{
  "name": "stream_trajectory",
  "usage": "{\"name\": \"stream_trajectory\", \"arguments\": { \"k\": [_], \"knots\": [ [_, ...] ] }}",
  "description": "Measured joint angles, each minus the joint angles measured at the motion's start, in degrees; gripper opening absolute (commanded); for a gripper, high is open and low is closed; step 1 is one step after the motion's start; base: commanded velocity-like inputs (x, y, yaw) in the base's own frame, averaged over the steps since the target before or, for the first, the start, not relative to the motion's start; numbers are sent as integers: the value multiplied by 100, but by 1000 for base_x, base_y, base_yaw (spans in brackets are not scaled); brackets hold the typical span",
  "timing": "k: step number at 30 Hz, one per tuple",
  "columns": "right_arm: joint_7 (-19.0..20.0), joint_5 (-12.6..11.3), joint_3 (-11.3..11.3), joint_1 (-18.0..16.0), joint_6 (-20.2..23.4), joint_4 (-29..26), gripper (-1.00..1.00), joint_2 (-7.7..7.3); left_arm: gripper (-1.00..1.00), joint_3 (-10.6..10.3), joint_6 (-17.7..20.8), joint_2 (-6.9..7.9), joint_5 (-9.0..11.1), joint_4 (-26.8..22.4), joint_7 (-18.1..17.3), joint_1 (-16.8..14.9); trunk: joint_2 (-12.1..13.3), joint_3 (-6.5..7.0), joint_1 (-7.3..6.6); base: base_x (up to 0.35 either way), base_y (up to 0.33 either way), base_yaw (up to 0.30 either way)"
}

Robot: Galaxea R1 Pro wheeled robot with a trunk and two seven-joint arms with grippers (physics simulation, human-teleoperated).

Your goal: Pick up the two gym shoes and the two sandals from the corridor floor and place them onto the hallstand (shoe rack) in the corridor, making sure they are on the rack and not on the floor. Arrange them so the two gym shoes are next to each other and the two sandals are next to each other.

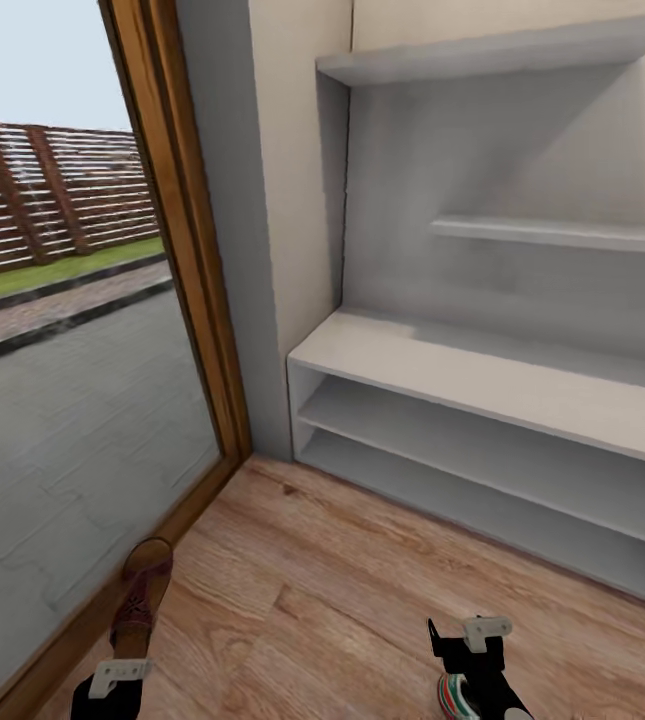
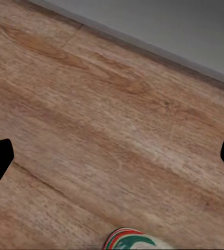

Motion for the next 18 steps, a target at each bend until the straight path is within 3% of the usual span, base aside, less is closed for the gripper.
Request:
{"name": "stream_trajectory", "arguments": {
  "k": [18],
  "knots": [
    [0, 0, 0, 0, 0, 0, 100, -2, -100, -1, -14, -6, 4, 3, 1, 0, 0, 0, 0, 1, 0, -284]
  ]
}}
